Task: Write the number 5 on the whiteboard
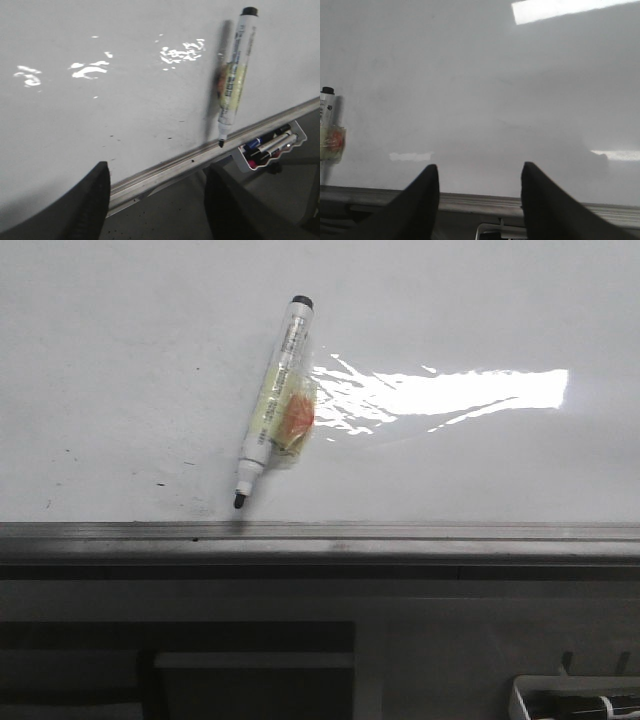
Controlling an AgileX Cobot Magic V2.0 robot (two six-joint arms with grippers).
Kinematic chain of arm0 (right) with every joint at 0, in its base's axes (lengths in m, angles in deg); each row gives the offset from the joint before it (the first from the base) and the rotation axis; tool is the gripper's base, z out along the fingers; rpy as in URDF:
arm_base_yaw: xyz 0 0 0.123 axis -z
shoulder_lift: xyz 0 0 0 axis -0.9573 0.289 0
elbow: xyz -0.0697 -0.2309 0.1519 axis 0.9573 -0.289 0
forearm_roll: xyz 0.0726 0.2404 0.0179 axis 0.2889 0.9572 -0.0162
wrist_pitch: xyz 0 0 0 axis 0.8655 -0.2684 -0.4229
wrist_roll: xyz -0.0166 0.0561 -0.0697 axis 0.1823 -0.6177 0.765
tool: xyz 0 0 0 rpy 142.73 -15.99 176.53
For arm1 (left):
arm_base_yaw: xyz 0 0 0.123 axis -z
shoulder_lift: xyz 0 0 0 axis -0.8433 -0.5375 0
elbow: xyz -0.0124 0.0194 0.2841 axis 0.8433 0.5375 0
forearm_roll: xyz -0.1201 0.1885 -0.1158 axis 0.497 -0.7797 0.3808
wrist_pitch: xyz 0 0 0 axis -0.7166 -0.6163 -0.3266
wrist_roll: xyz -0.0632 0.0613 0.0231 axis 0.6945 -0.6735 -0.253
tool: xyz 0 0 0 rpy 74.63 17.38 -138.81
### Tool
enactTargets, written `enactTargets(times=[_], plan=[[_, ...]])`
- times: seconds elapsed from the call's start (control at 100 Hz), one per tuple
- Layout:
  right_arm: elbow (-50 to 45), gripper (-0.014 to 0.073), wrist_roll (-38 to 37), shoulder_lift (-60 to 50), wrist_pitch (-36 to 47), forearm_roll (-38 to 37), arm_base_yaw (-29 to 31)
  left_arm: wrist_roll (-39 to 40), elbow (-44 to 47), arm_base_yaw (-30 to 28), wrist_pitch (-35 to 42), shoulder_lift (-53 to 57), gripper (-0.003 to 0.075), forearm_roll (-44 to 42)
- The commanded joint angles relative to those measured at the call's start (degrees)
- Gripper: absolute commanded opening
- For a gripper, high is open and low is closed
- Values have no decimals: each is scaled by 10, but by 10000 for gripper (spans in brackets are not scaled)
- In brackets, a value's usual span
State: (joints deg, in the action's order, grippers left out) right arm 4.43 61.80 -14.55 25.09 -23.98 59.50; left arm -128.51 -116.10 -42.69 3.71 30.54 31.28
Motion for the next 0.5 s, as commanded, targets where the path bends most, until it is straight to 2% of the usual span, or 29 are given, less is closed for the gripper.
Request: enactTargets(times=[0.0,0.18,0.25,0.36,0.49], plan=[[21,335,9,13,40,-6,4,-10,-26,52,40,-13,372,24],[21,335,10,17,43,-7,4,2,-26,198,167,-42,371,-39],[21,335,10,20,43,-7,4,33,-26,256,246,-64,371,-46],[21,335,10,26,43,-10,4,43,-26,318,352,-108,371,-35],[21,335,10,28,43,-10,4,43,-26,368,425,-161,371,-1]])
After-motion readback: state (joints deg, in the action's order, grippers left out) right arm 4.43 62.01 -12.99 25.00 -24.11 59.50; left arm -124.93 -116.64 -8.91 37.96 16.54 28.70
